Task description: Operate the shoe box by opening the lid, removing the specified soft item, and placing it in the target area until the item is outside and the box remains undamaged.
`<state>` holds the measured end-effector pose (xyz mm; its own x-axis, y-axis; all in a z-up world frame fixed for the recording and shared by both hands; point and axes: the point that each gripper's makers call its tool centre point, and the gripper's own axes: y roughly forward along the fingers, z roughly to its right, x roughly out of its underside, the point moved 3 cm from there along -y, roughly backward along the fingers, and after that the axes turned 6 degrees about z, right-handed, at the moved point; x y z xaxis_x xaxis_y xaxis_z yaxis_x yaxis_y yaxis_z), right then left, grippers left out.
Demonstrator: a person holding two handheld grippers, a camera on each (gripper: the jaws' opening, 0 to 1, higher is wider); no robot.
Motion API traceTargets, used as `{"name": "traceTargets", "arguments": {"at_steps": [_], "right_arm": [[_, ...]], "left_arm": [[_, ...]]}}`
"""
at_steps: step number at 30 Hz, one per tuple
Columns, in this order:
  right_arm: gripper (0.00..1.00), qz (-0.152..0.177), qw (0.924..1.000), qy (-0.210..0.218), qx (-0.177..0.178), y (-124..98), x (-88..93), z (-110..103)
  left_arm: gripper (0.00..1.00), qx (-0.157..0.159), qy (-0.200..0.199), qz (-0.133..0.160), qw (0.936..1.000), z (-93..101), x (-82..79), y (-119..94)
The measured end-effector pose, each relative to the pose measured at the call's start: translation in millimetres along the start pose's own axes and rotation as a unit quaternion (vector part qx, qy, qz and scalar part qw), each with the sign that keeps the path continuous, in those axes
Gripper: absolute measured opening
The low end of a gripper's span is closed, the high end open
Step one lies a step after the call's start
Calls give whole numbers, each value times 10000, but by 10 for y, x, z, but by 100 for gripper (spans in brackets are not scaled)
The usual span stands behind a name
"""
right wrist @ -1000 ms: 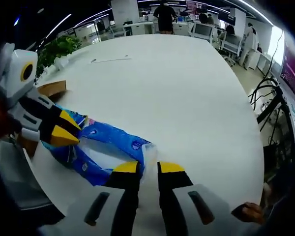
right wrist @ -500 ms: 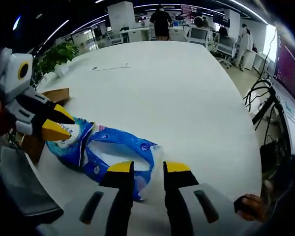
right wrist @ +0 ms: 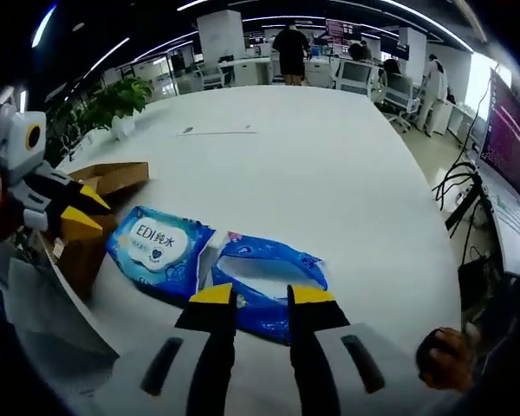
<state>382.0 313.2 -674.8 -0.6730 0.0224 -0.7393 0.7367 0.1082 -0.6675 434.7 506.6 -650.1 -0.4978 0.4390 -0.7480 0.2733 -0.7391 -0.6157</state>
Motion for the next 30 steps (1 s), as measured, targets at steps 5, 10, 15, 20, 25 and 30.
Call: {"name": "traceTargets", "arguments": {"at_steps": [5,10,15,20,25,30], "right_arm": [[21,-41,9999,-93,-63,-48,-31,-286],[21,-2,9996,-239,-114,-84,-128,-586],[21,42,9991,-374,-193,-134,-201,-935],[21,43,9987,-435,-243,-170,-204,-1265],[20,-3,9979,-530,-367,-203,-188,-1658],[20,-86,9966,-630,-532,-185,-130,-2034]], "left_arm": [[19,-113,-89,89,9999,-118,88,-286],[19,-206,-135,200,9995,-215,187,-560],[18,-284,-184,246,9991,-339,371,-856],[19,-345,-294,223,9987,-467,560,-1137],[19,-386,-383,216,9983,-618,744,-1371],[20,-443,-430,236,9978,-741,855,-1578]]}}
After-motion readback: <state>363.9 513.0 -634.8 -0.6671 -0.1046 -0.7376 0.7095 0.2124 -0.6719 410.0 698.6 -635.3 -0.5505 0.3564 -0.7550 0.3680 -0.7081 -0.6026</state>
